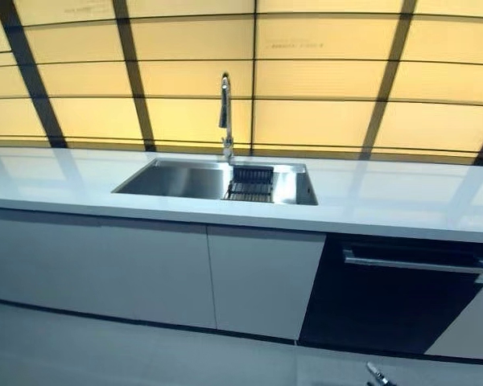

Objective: Take plates into dishwasher

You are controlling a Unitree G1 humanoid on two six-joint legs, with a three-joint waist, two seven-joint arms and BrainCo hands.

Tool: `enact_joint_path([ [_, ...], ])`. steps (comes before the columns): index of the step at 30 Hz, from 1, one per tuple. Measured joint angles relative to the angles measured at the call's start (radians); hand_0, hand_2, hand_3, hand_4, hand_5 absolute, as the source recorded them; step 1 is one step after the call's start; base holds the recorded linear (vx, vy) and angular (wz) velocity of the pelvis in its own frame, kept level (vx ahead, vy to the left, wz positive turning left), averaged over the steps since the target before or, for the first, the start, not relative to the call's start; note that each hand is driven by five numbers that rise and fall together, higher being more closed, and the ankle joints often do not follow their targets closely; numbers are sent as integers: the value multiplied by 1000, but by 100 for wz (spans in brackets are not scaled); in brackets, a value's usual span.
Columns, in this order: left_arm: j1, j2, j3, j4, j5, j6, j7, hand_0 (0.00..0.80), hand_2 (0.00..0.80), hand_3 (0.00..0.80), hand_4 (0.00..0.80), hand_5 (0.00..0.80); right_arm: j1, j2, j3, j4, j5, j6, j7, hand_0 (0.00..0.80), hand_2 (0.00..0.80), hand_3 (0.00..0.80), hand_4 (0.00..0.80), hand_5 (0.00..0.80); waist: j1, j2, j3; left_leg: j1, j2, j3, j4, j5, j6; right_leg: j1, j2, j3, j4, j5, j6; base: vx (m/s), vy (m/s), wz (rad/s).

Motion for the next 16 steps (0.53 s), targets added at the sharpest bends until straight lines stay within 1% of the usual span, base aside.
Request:
enact_joint_path([
  [1,-7,-1,0,0,0,2,-1,0,0,0,0,0,17,11,16,8,-29,-2,8,0,0,0,0,0,0,-2,-2,3,1,0,-5,4,-2,0,1,0,0,0,0,-58,30,-1],
  [2,-12,-4,0,0,0,8,-2,0,0,0,0,0,42,41,42,21,-57,-1,12,0,0,0,0,0,0,-6,-5,11,0,2,-5,7,-5,1,1,1,0,0,0,-57,37,-2],
  [5,-13,-15,0,5,0,30,-1,0,0,0,0,0,92,114,61,59,-71,6,26,0,0,0,0,0,-3,-13,-19,11,0,3,-5,7,-5,1,1,1,0,0,0,-33,48,-1],
  [7,-7,-27,-1,14,0,41,-8,0,0,0,0,0,116,162,60,92,-66,8,26,0,0,0,0,0,-23,-14,-22,11,-1,4,-6,5,0,5,-1,2,1,-1,-1,-20,62,-2],
  [10,-5,-46,-4,36,0,49,-18,0,0,0,0,0,118,170,53,91,-54,-5,15,0,0,0,0,0,-32,-10,-23,14,0,20,-10,4,0,-1,-1,16,0,-1,-4,-56,32,-11],
  [11,-5,-48,-4,36,0,49,-19,0,0,0,0,0,119,170,53,91,-49,-6,12,0,0,0,0,0,-33,-10,-23,15,0,20,-10,5,0,-2,-1,16,0,0,-4,-37,15,-5],
  [12,-4,-57,-12,39,1,47,-23,0,0,0,0,0,119,170,53,92,-49,-11,3,0,0,0,0,0,-46,-7,-24,15,0,21,-10,6,1,-1,-1,17,0,0,-5,0,0,0],
  [16,-3,-71,-45,42,20,40,-18,0,0,0,0,0,129,170,67,90,-75,-37,4,0,0,0,0,0,-48,1,-31,15,1,21,-10,6,1,-2,0,18,-3,1,-5,0,0,0],
])
